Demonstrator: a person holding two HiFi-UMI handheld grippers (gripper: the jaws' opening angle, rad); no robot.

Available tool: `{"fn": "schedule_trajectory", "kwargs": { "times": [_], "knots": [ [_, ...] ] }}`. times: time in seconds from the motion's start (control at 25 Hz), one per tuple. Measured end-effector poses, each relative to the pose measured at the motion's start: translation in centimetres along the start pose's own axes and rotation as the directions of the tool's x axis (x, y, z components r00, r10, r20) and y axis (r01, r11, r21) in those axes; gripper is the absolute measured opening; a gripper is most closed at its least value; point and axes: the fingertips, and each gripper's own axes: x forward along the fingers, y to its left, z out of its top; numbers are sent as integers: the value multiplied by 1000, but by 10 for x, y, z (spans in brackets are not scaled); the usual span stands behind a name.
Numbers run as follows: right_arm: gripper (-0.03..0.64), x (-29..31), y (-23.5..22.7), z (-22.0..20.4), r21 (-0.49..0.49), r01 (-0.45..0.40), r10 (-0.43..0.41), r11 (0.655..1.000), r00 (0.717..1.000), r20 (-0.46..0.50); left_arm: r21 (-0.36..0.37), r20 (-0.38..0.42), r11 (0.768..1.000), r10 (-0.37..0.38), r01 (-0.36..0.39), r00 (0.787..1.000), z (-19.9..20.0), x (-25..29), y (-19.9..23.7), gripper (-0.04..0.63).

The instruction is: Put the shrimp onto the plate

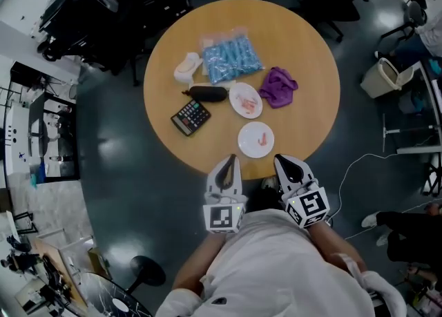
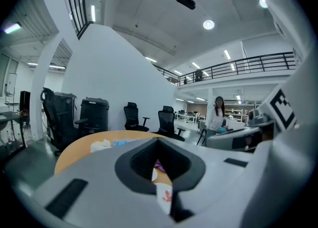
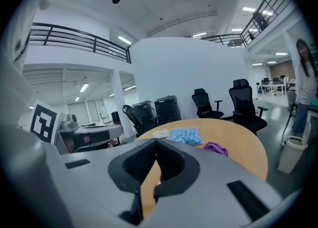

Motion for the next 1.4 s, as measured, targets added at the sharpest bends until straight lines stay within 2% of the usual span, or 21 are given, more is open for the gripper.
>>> {"fn": "schedule_trajectory", "kwargs": {
  "times": [0.12, 0.24, 0.32, 0.44, 0.52, 0.6, 0.68, 0.8, 1.04, 1.24, 1.4],
  "knots": [
    [17, 17, -9, -5, 4, -4, 4, 1000, 999, -35, -5, -2, 1000, 18, -18, 1000, -6, 8, 3, 8],
    [17, 40, -15, -10, 16, 20, -19, 1000, 998, -63, -30, 11, 1000, -7, 7, 1000, -6, 19, 13, 8],
    [17, 60, -14, -18, 45, 45, -41, 998, 995, -87, -45, -7, 999, -21, 21, 1000, -2, 26, 30, 8],
    [17, 81, -26, -26, 48, 75, -67, 996, 986, -155, -2, -10, 999, -54, 54, 998, 1, 46, 44, 8],
    [17, 92, -41, -28, 31, 94, -86, 995, 976, -200, -38, -5, 996, -78, 78, 997, 3, 62, 45, 8],
    [17, 108, -48, -32, 16, 92, -86, 996, 968, -237, -64, -27, 992, -107, 105, 994, 2, 73, 50, 8],
    [17, 128, -55, -39, -3, 60, -58, 998, 957, -283, -59, -28, 989, -134, 132, 991, 2, 83, 54, 8],
    [18, 157, -76, -64, -68, 2, -27, 998, 927, -373, -75, -35, 986, -153, 150, 988, -3, 93, 51, 8],
    [18, 216, -119, -118, -178, -95, -17, 979, 839, -544, -104, -73, 986, -137, 129, 988, -16, 106, 53, 8],
    [21, 256, -140, -145, -217, -129, -34, 968, 784, -620, -118, -92, 986, -133, 122, 987, -28, 106, 57, 8],
    [21, 277, -146, -161, -252, -189, -30, 949, 743, -669, -143, -110, 984, -122, 106, 986, -36, 103, 64, 8]
  ]
}}
